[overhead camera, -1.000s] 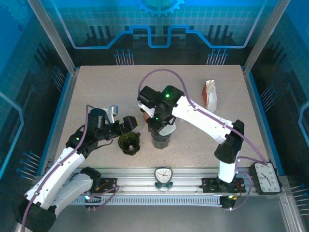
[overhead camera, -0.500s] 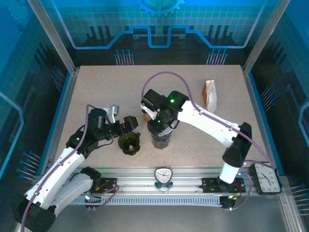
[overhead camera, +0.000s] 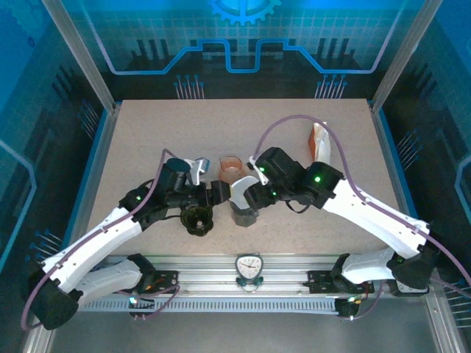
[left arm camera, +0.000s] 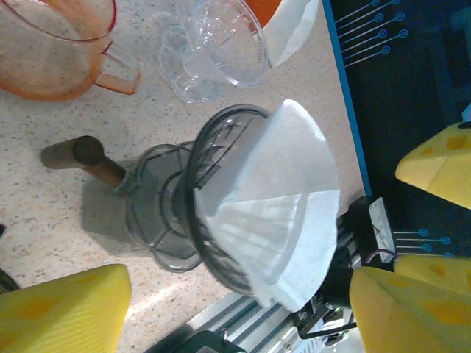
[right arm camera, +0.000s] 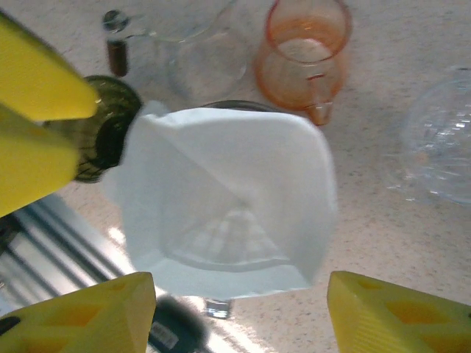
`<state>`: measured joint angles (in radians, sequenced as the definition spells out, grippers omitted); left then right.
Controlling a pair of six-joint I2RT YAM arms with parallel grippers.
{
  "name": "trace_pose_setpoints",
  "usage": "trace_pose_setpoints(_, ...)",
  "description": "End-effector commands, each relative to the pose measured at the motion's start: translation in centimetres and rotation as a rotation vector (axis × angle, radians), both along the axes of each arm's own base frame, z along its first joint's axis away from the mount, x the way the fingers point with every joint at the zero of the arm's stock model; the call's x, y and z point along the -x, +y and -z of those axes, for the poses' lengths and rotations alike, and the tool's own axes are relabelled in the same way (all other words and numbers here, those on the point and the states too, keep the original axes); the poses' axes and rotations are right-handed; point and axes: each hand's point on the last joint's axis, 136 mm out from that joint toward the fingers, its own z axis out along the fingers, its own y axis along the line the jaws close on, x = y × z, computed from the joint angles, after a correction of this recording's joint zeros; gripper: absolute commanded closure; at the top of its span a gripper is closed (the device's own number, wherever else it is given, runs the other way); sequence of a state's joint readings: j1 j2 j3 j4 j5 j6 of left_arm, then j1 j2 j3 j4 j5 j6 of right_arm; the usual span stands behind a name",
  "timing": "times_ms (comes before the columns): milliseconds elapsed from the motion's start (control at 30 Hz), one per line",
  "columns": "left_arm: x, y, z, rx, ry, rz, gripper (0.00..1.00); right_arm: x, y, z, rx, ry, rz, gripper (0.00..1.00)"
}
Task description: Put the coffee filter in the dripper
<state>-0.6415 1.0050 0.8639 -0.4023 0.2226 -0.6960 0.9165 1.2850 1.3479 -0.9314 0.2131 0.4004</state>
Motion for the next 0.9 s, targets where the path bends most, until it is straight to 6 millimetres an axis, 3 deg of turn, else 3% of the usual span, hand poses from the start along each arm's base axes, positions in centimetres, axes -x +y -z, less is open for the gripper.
trace_pose_setpoints(0, -0.2, 0.2, 0.1, -0.095, -0.04, 0.004, 0.26, -2.3, -1.1, -0.7, -0.03, -0.088, 0.107, 0.41)
trace_pose_setpoints(267, -0.2, 0.1, 2.3, -0.14, 0.007, 0.004, 0.54, -3.2, -0.9, 0.8, 0.01, -0.06, 0.078, 0.63)
trace_pose_setpoints(400, -0.4, 0.1, 2.8, -0.15, 0.011, 0.002, 0.57, -3.8, -0.4, 1.6, 0.03, -0.037, 0.06, 0.7)
trace_pose_setpoints(867, -0.7, 0.2, 4.0, -0.186, 0.024, -0.008, 0.59, -4.6, 0.3, 3.6, 0.091, 0.003, 0.048, 0.81)
